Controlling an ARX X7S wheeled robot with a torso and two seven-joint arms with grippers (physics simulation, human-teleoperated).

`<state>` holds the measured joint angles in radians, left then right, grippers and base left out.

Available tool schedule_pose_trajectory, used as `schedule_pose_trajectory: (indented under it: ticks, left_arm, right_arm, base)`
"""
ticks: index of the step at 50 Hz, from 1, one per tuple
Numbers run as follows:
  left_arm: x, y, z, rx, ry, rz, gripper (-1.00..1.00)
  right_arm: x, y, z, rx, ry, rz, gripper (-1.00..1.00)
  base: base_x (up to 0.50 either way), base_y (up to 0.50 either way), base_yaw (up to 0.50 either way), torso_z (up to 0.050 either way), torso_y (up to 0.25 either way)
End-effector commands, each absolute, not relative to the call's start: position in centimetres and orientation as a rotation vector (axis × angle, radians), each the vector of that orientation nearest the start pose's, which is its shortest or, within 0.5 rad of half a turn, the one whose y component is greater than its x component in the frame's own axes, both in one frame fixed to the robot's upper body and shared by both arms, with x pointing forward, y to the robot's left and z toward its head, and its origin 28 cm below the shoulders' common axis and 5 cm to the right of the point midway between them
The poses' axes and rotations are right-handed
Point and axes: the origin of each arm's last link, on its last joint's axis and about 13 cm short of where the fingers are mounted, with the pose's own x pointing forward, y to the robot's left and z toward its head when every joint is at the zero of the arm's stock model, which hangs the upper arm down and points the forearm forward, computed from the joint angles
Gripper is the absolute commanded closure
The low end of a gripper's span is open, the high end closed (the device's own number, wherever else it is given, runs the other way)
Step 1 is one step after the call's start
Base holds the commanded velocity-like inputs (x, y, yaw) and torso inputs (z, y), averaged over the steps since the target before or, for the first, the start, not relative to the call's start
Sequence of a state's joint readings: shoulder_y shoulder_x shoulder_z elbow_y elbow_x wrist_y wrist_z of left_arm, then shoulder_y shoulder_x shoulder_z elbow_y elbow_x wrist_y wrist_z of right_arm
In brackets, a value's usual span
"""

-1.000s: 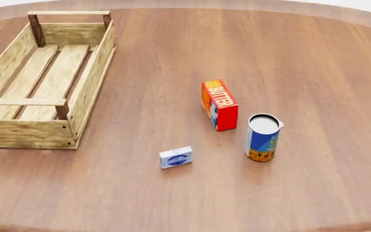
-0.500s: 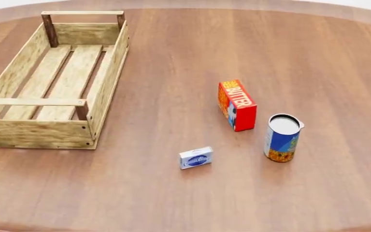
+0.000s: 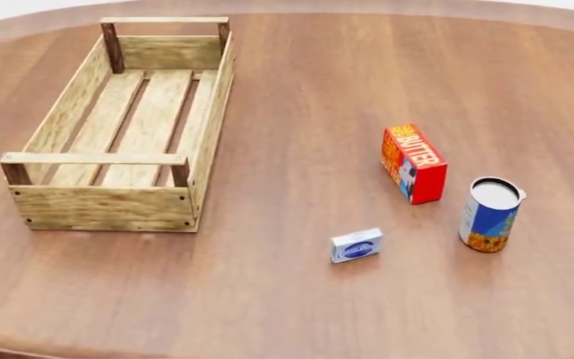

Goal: Pick up the cream cheese and put it in the tray.

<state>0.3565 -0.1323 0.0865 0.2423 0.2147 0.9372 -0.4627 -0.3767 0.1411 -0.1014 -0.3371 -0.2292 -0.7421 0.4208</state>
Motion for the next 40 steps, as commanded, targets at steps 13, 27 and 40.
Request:
schedule_pose_trajectory:
  ticks: [13,27,40]
  left_arm:
    - [12.12,20.1,6.34,0.042,-0.854,0.168,-1.0]
    - [11.98,20.07,6.35,0.043,-0.857,0.164,-1.0]
    - [12.01,20.11,6.36,0.042,-0.857,0.167,-1.0]
  right_arm:
    - [12.15,-9.19,6.91,-0.107,-0.74,-0.14,-1.0]
    - [12.07,-9.17,6.9,-0.103,-0.741,-0.136,-1.0]
    - [12.07,-9.12,6.91,-0.108,-0.739,-0.136,-1.0]
  base:
    - [0.0,0.22,0.0,0.0,0.0]
    - [0.0,0.21,0.0,0.0,0.0]
    - [0.0,0.22,0.0,0.0,0.0]
